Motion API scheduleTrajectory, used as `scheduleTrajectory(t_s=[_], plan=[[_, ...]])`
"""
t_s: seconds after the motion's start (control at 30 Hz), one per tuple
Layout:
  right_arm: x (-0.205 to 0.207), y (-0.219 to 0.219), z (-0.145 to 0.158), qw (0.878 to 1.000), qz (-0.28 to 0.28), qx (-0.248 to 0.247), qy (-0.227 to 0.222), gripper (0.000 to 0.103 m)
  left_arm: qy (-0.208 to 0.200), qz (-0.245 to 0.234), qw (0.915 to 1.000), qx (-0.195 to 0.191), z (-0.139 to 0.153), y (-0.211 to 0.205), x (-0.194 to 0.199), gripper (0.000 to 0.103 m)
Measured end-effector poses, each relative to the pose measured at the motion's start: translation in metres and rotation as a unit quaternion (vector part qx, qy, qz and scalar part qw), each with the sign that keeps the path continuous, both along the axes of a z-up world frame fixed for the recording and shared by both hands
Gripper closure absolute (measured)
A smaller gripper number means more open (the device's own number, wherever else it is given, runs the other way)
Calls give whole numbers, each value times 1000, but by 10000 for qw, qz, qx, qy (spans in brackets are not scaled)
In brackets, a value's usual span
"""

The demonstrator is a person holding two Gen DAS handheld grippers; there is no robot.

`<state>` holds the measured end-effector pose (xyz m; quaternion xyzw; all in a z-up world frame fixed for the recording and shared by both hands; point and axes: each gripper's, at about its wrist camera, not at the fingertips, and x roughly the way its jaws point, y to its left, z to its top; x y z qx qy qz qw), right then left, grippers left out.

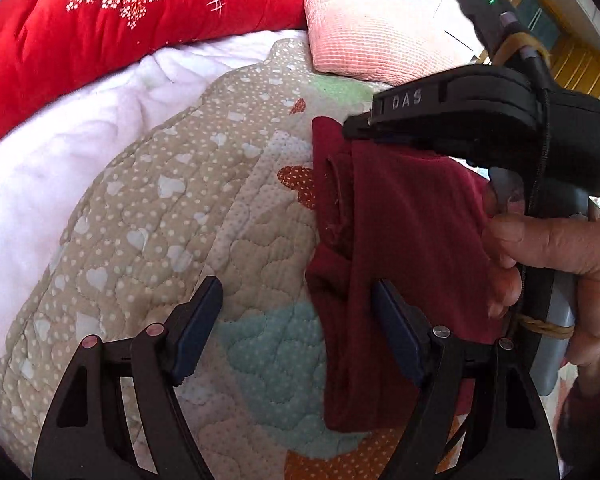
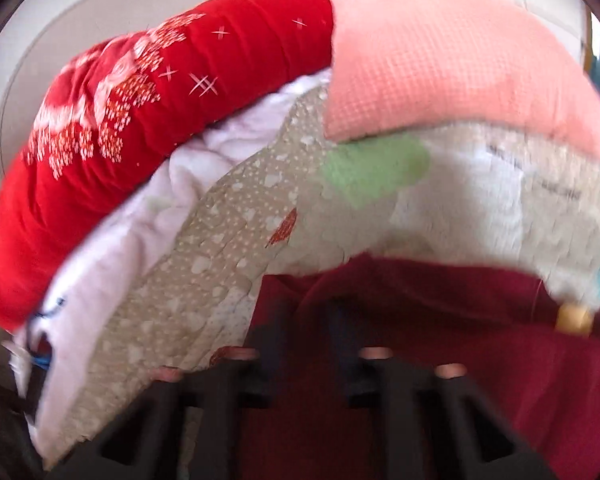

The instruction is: Fold small clothes

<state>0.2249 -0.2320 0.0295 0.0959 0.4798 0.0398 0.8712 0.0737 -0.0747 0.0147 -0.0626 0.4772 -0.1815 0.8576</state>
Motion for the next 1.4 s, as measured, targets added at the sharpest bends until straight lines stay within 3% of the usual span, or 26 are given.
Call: scheduleTrajectory(t_s=[0.13, 0.27, 0.37, 0.5, 0.6, 0.77, 0.93, 1.03, 1.1, 1.17, 1.33, 1.4], plan=[[-2, 4, 9, 9991, 179, 173, -331, 100, 17, -9, 10000, -28, -1, 0, 1, 25], [7, 4, -9, 9992, 84, 394, -65, 100, -10, 4, 10000, -14, -1, -2, 1, 25], [-11, -10, 12, 9965, -48, 779, -299, 98, -6, 18, 10000, -24, -2, -2, 2, 25], [-34, -20, 37, 9978, 20, 515, -412, 93, -14, 25, 10000, -17, -2, -3, 3, 25], [-29, -20, 28, 9998, -91, 104, -166, 93, -9, 25, 10000, 1, -2, -3, 0, 25], [-11, -11, -9, 9996, -86, 190, 215, 93, -2, 32, 10000, 11, -3, -5, 0, 24], [-17, -20, 1, 9984, -58, 551, 106, 93, 55, 39, 9999, -79, -2, -3, 1, 24], [-43, -34, 18, 9979, -96, 628, -142, 86, 111, 45, 9996, -255, -1, 0, 2, 24], [-64, -48, 26, 9970, -219, 680, -280, 69, 123, 44, 9994, -321, -1, 1, 2, 24], [-89, -70, 30, 9961, -461, 673, -321, 59, 122, 28, 9995, -288, -2, -1, 2, 24], [-171, -135, 42, 9910, -1220, -44, -551, 58, 139, -33, 9995, -280, -2, -6, 0, 23], [-208, -167, 43, 9839, -1673, -137, -615, 52, 191, -99, 9993, -315, -3, -8, 0, 21]])
